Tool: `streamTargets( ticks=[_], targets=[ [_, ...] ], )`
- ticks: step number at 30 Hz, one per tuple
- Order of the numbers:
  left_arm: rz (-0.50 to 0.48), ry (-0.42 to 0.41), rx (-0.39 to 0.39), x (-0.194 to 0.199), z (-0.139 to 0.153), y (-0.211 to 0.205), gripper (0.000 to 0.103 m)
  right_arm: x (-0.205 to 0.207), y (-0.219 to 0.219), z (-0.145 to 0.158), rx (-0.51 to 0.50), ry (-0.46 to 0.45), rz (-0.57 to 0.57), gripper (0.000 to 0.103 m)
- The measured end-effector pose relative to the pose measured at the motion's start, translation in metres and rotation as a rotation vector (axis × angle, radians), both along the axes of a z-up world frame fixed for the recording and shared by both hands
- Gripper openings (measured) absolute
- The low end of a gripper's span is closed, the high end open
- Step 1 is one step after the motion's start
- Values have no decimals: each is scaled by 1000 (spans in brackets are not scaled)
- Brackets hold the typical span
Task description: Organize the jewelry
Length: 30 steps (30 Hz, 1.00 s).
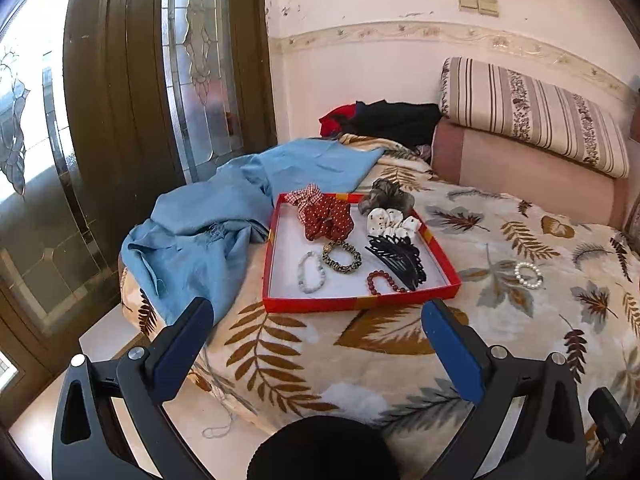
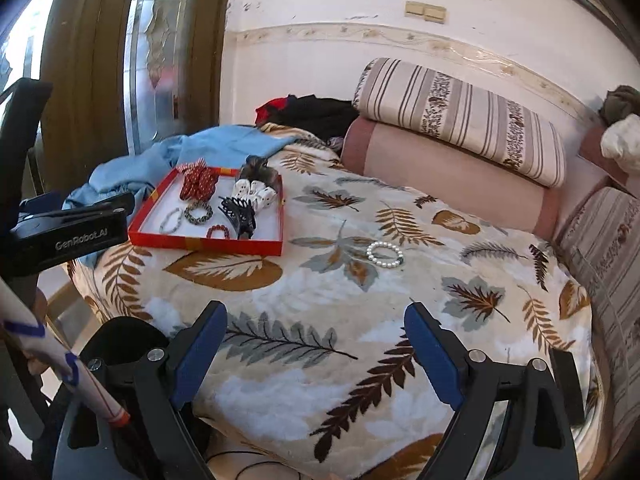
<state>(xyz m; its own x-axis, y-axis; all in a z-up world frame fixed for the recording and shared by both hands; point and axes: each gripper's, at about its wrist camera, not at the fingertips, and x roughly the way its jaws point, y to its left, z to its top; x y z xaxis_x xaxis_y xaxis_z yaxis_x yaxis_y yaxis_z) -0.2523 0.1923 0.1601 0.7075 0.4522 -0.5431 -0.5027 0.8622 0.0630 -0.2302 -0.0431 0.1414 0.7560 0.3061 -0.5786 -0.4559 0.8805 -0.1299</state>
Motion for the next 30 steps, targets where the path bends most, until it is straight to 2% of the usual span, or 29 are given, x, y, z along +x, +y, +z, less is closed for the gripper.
streamTargets(
  ticks=[12, 30],
  targets=[
    [-7, 54, -3, 24, -22, 7, 103, 24, 15, -16, -36, 65, -2, 93],
    [-15, 92, -2, 32, -33, 4, 103, 23, 24, -29, -57, 91, 16, 93]
  ],
)
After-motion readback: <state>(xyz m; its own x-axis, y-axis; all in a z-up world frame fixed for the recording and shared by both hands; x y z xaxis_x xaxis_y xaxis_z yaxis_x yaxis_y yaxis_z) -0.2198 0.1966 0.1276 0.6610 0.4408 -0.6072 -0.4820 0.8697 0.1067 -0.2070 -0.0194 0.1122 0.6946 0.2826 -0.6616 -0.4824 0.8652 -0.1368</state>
